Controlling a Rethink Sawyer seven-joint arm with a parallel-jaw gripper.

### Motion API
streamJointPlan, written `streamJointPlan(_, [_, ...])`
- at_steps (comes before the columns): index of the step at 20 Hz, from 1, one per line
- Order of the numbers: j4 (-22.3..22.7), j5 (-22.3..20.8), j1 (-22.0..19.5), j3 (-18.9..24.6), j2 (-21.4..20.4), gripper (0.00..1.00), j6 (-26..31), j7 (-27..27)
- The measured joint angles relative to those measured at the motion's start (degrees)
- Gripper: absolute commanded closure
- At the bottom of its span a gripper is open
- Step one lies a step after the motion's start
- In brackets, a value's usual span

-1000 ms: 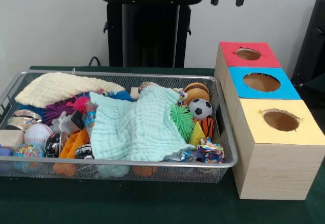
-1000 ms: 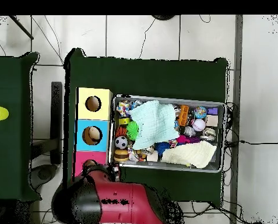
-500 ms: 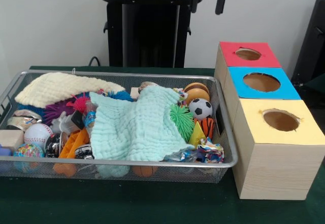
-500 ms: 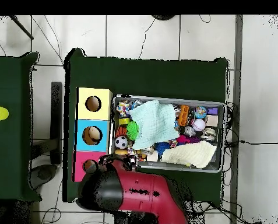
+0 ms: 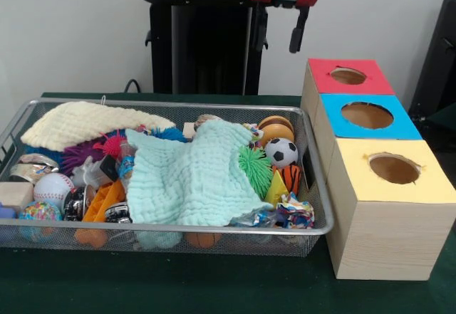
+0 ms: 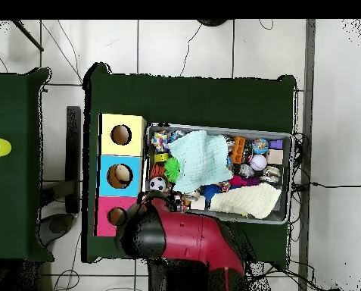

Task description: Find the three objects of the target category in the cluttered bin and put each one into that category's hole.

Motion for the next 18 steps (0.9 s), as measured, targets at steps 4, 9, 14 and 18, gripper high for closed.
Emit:
streamJointPlan(4, [-1.94, 0.06, 0.69, -0.02, 4.5, 0.0, -3.52, 0.0])
streamJointPlan(9, [-4.91, 0.56, 0.94, -0.01, 9.16, 0.0, -5.79, 0.0])
streamJointPlan(14, [-8.2, 1.28, 0.94, 0.01, 13.68, 0.0, -6.64, 0.0])
streamJointPlan(18, [-9.68, 1.4, 0.94, 0.01, 15.23, 0.0, -6.64, 0.0])
